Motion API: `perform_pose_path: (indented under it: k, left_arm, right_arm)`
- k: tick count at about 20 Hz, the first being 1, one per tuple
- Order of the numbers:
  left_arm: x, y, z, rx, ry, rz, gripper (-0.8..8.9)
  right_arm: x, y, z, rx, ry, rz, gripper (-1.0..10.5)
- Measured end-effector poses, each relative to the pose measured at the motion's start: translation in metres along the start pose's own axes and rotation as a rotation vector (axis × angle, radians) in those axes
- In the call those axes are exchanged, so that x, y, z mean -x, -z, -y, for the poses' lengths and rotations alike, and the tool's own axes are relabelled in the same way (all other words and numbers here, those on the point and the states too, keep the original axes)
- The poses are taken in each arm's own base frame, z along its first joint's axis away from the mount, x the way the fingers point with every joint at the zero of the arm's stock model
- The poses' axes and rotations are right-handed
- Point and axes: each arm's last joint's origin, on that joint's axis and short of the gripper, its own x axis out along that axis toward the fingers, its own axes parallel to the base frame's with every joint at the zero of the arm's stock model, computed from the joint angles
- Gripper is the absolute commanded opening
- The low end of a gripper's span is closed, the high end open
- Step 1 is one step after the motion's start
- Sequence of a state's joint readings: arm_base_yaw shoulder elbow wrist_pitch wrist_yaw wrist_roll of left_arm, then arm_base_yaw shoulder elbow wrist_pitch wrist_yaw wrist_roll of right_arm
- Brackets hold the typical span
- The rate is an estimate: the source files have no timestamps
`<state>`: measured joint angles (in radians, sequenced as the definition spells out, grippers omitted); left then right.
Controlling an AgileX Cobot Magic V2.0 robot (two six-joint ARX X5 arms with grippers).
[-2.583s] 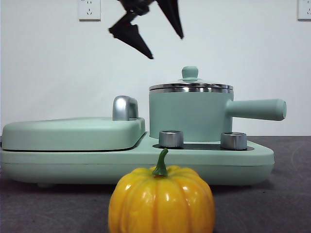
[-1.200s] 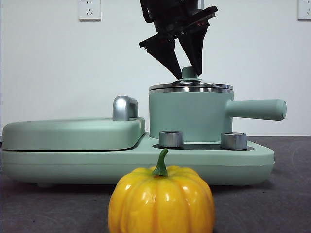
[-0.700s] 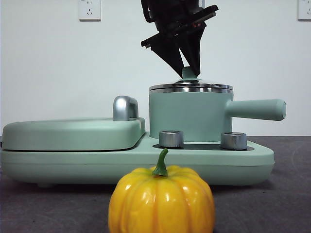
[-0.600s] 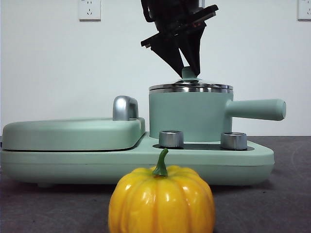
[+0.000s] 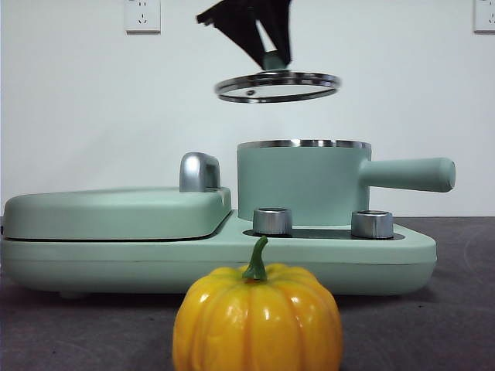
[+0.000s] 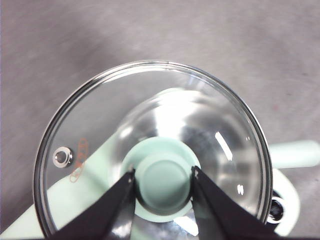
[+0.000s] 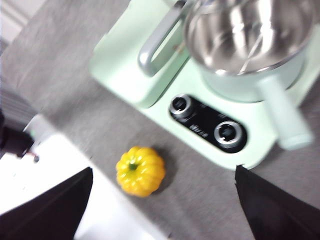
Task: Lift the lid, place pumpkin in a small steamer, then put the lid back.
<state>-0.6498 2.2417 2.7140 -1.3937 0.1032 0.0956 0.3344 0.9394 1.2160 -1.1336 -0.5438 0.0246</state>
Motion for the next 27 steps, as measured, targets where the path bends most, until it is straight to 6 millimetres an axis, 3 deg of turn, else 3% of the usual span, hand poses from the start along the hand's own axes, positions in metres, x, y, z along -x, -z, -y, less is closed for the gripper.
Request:
perform_pose_path:
  k: [9,13,16,22,27]
  left_arm:
    - [0.026,0.015,-0.081,0.196,-0.123,0.014,0.82]
    - [0.033,0.024,-0.11,0.271,-0.168,0.018,0.82]
    - [0.039,0.031,-0.129,0.32,-0.198,0.021,0.82]
    - [0.045,0.037,-0.147,0.376,-0.227,0.025,0.82]
    - [0.046,0.039,-0.15,0.39,-0.232,0.026,0.82]
  right_arm:
    - [-0.093,-0.012,-0.029,0.074,0.036,-0.301,4.6]
    - [-0.141,-0.004,-0.05,0.172,0.081,-0.433,6.0]
    - [-0.172,0.008,-0.06,0.229,0.12,-0.535,6.1]
    - [-0.224,0.022,-0.062,0.263,0.135,-0.645,6.3]
    - [-0.251,0.032,-0.054,0.249,0.155,-0.725,6.7]
